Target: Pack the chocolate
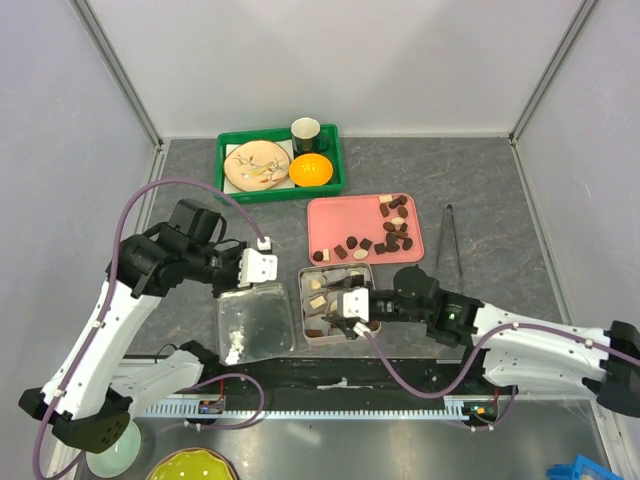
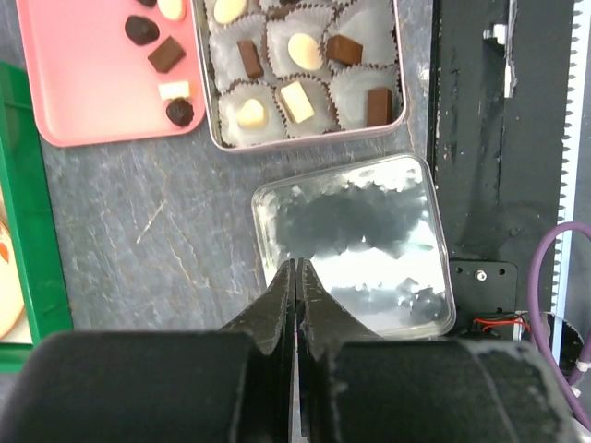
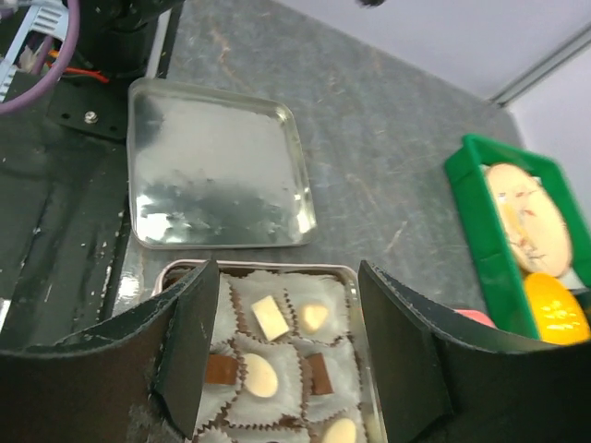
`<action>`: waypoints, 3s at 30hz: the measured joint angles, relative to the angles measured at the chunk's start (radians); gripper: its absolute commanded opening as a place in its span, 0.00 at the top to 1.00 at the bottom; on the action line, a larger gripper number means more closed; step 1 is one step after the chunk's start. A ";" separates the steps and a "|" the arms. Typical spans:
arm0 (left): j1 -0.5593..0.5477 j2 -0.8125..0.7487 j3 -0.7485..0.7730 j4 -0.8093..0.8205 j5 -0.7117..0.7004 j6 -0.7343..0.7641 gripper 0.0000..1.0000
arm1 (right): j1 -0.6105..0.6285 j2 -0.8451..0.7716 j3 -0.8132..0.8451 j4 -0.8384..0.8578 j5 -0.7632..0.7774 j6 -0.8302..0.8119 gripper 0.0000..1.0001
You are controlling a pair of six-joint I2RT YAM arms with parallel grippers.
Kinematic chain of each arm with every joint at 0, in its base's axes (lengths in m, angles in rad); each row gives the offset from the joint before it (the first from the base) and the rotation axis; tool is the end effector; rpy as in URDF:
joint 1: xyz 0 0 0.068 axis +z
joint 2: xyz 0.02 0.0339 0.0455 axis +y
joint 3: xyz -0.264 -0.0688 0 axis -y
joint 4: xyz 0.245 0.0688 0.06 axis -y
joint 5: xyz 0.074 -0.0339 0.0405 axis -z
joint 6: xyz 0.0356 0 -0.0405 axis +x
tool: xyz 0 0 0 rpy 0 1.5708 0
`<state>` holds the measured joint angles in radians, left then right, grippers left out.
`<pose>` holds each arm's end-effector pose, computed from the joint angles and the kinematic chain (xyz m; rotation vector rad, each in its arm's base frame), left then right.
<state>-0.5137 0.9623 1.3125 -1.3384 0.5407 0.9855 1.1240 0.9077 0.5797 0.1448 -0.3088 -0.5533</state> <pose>0.1096 -0.0829 0.3832 1.7928 1.6314 -0.4816 0.0831 0.1985 0.2798 -1.4786 1.0190 0.6829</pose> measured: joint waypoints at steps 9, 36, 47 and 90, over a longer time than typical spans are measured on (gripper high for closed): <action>-0.006 -0.036 -0.115 0.012 -0.018 -0.003 0.98 | 0.040 0.221 0.028 0.056 -0.011 0.052 0.34; 0.143 0.415 -0.520 0.571 -0.336 -0.052 0.83 | 0.063 -0.209 -0.066 0.094 0.220 0.184 0.36; 0.146 0.496 -0.522 0.581 -0.307 -0.008 0.83 | 0.063 -0.210 -0.078 0.069 0.240 0.195 0.36; 0.187 0.469 -0.424 0.452 -0.321 0.064 0.32 | 0.063 -0.193 -0.078 0.058 0.261 0.333 0.39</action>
<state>-0.3264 1.4311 0.8886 -0.8867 0.2199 1.0492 1.1870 0.7143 0.5014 0.2031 -0.0475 -0.2203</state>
